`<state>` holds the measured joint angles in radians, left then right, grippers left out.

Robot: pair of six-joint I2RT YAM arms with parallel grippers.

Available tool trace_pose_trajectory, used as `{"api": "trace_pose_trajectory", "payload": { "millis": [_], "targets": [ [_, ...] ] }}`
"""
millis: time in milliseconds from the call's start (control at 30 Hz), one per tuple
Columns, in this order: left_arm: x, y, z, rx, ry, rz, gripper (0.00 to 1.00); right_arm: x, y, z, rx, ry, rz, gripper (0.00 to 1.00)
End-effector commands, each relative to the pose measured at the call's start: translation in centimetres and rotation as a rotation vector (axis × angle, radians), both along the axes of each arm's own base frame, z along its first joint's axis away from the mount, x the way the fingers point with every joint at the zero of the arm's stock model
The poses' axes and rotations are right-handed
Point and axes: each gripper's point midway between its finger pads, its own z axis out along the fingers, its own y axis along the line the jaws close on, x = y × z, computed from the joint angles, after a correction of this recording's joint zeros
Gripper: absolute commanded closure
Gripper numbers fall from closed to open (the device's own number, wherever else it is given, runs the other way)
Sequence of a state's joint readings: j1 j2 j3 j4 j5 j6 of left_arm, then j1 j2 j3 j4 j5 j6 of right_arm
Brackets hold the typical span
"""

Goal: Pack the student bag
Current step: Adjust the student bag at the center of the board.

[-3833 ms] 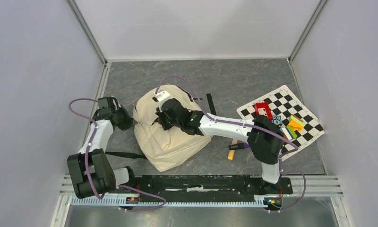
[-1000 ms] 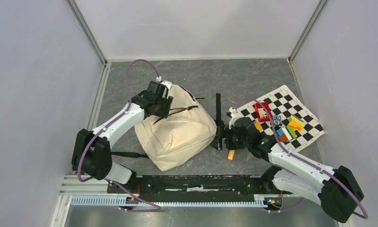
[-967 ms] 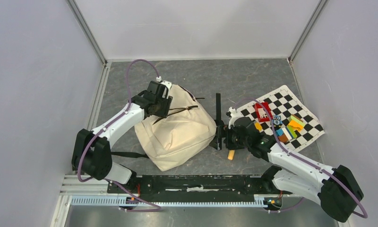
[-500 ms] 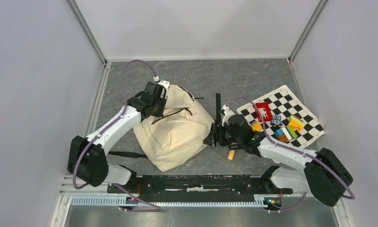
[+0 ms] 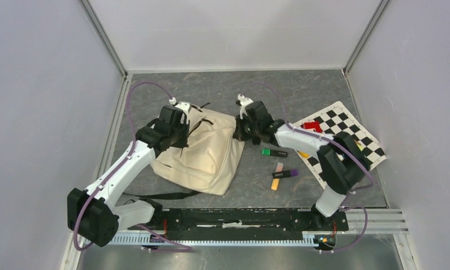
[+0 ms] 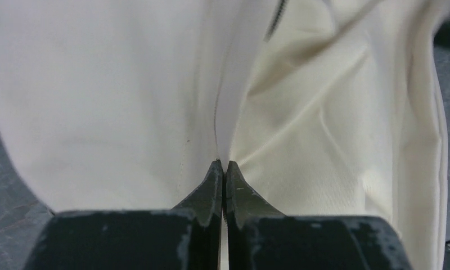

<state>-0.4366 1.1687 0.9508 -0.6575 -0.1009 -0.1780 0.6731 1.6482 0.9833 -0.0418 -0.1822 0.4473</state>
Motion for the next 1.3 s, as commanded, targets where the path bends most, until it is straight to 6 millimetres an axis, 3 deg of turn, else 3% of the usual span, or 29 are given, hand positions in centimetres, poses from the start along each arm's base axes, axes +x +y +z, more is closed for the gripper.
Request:
{"api": "trace_pose_trajectory", "payload": {
  "millis": [0, 33, 100, 167, 200, 267, 400, 533, 667, 767, 967, 1267],
  "targets": [
    [-1.0, -3.7, 1.7, -0.244, 0.011, -0.008, 0.98, 9.9, 0.6, 4.5, -0.077, -0.241, -0.053, 1.0],
    [-1.3, -4.3, 1.9, -0.286, 0.017, -0.012, 0.98, 11.1, 0.6, 3.9, -0.105, -0.239, -0.05, 1.0],
    [-1.5, -4.6, 1.8, -0.326, 0.019, 0.001, 0.98, 13.5, 0.8, 4.7, -0.135, -0.252, -0.051, 0.99],
    [-1.5, -3.5, 1.1, -0.289, 0.024, 0.061, 0.98, 14.8, 0.6, 5.6, -0.168, -0.265, -0.055, 0.81],
    [-1.6, -2.5, 0.5, -0.252, 0.031, 0.106, 0.98, 14.9, 0.6, 6.3, -0.172, -0.279, -0.054, 0.67],
    [-1.4, -0.5, -0.3, -0.191, 0.025, 0.191, 0.98, 14.4, 0.3, 7.5, -0.165, -0.299, -0.057, 0.5],
    [-1.6, 0.6, -1.3, -0.245, 0.031, 0.29, 0.91, 11.9, 0.0, 9.3, -0.182, -0.353, -0.032, 0.3],
    [-2.1, 0.3, -1.9, -0.328, 0.025, 0.34, 0.77, 8.0, 1.0, 10.4, -0.243, -0.41, 0.014, 0.25],
    [-2.3, 0.3, -1.7, -0.396, -0.017, 0.375, 0.64, 3.6, 3.8, 11.6, -0.266, -0.474, 0.09, 0.24],
    [-2.5, 0.3, -1.5, -0.433, -0.042, 0.394, 0.64, 0.6, 6.1, 12.0, -0.249, -0.49, 0.153, 0.24],
    [-3.3, 0.2, -2.6, -0.497, -0.055, 0.411, 0.76, -3.9, 10.0, 9.9, -0.264, -0.475, 0.278, 0.27],
    [-3.8, -0.4, -3.5, -0.532, -0.046, 0.386, 0.97, -6.7, 12.2, 5.7, -0.386, -0.463, 0.349, 0.32]
  ]
}}
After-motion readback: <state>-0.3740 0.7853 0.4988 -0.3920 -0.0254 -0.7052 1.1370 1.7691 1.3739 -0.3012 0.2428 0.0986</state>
